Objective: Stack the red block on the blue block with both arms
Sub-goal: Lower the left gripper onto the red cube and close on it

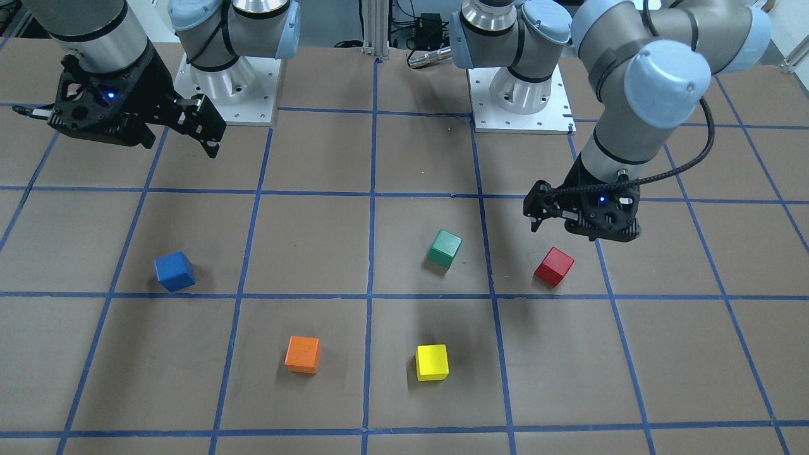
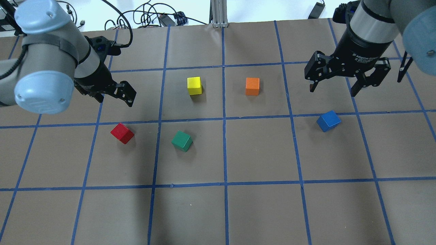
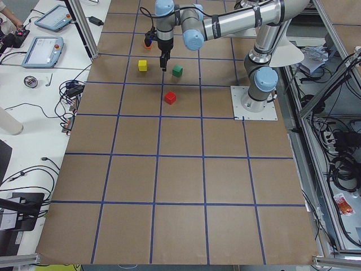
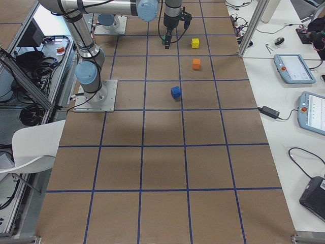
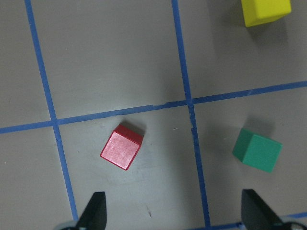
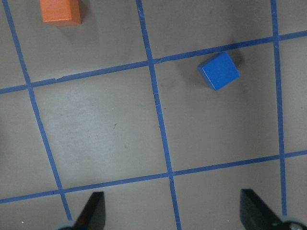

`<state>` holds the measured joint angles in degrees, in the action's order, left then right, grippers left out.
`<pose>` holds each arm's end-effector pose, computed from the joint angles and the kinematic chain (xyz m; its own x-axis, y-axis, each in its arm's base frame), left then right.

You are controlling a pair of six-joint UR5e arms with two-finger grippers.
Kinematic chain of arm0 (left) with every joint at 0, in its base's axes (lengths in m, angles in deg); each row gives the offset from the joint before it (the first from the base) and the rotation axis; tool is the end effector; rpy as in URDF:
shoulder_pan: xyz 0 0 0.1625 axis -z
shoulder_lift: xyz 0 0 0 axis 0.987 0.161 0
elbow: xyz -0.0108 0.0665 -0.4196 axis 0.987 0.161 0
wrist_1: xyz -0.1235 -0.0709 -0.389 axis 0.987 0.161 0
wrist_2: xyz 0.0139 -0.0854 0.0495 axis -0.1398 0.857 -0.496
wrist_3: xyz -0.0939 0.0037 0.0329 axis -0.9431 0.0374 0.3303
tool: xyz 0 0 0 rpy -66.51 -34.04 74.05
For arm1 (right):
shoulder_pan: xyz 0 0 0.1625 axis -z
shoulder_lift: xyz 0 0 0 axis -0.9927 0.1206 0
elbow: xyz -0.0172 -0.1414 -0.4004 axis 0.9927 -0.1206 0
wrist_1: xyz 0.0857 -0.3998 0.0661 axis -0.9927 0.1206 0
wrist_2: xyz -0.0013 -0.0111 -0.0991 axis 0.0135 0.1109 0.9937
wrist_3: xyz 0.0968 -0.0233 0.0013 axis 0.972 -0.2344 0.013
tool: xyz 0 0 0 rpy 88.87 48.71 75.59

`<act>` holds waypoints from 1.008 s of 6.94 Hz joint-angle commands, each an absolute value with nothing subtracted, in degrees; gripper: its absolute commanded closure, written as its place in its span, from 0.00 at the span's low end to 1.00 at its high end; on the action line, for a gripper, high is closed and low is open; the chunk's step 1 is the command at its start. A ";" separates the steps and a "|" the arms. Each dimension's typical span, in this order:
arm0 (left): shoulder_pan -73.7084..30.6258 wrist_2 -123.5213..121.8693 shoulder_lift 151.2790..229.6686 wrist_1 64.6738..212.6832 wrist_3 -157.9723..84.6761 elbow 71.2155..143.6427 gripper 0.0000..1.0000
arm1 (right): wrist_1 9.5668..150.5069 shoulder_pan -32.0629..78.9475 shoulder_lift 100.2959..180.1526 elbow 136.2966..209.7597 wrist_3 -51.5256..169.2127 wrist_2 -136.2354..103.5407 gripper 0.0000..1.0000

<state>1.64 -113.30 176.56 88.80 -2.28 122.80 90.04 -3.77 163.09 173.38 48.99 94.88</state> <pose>-0.0631 -0.5210 0.3416 -0.9779 0.2077 -0.0246 0.2082 0.9779 -0.0202 0.1106 -0.4720 0.4771 -0.9848 0.1721 -0.0233 0.1701 0.9829 0.0701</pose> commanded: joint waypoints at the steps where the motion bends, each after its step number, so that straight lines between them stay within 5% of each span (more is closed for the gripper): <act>1: -1.54 -113.41 182.10 79.97 11.05 127.64 0.00 | 89.78 -3.76 163.31 173.37 49.02 95.35 0.00; 7: -6.47 -113.41 187.66 78.13 21.70 133.34 0.00 | 90.30 -4.11 163.49 173.11 49.38 96.34 0.00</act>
